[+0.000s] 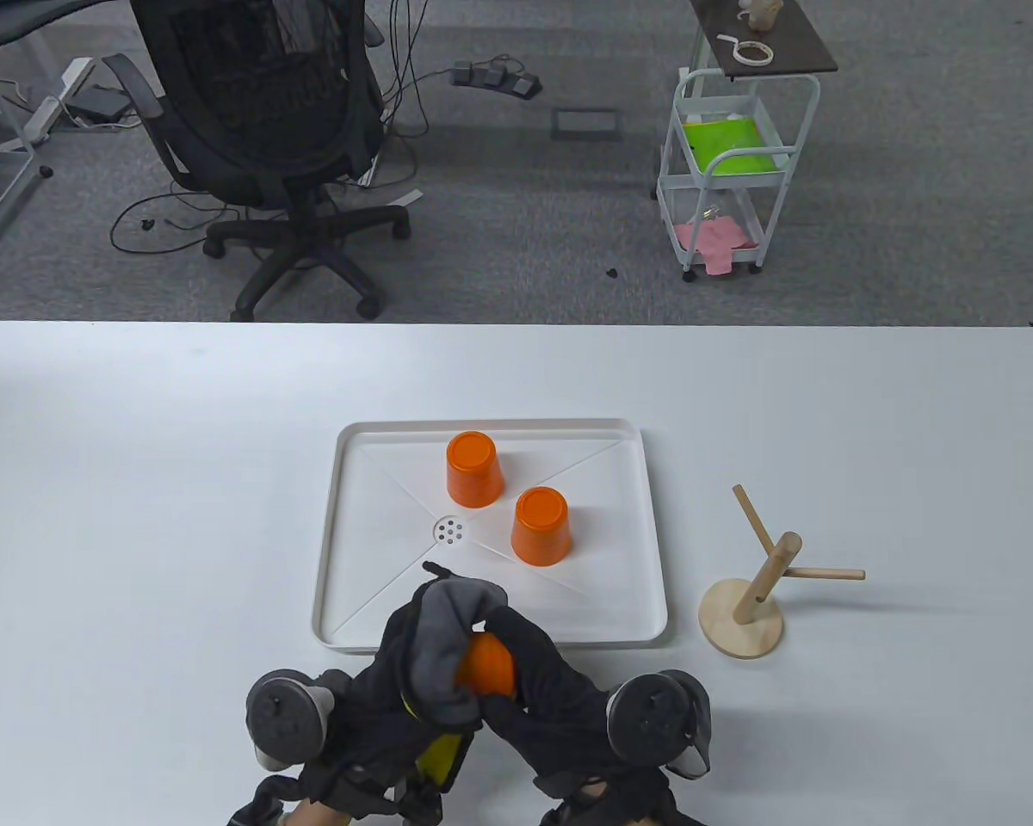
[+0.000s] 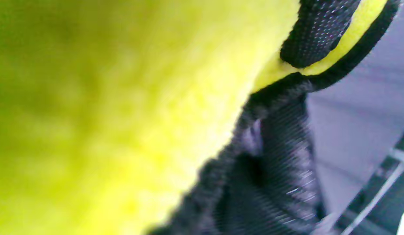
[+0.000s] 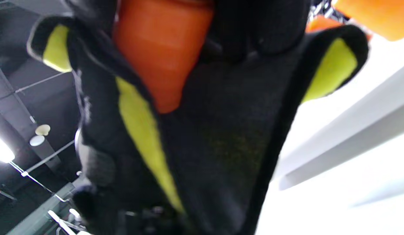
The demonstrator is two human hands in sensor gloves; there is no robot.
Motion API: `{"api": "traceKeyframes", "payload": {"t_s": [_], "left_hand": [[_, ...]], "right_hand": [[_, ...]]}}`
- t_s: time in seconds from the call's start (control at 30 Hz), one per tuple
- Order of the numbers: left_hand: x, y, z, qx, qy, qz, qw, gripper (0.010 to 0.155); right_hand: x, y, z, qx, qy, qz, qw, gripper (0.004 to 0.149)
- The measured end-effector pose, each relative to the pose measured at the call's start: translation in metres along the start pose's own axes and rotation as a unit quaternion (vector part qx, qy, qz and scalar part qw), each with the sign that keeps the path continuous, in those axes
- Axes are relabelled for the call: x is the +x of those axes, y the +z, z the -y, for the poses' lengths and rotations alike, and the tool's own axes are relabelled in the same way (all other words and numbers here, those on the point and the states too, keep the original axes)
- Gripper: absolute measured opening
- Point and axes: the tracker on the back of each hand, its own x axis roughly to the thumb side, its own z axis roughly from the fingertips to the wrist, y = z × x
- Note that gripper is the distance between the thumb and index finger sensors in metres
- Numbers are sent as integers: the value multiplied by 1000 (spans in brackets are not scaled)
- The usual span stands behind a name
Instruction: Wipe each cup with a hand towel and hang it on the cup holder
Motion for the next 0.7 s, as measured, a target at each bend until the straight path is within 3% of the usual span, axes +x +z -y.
{"api": "traceKeyframes", "payload": {"t_s": [0.17, 0.33, 0.57, 0.7], "left_hand": [[-20, 0, 1, -15, 137, -68, 988, 67], [-42, 4, -2, -13, 233, -137, 963, 75], [-51, 1, 12, -105, 313, -146, 933, 77], [-52, -1, 16, -102, 374, -130, 912, 71]], "right_hand": [[17, 6, -1, -49, 142, 74, 986, 71], [37, 14, -6, -70, 336, 122, 931, 70], [37, 12, -15, -39, 374, 132, 917, 70], [36, 11, -15, -35, 356, 132, 924, 70]]}}
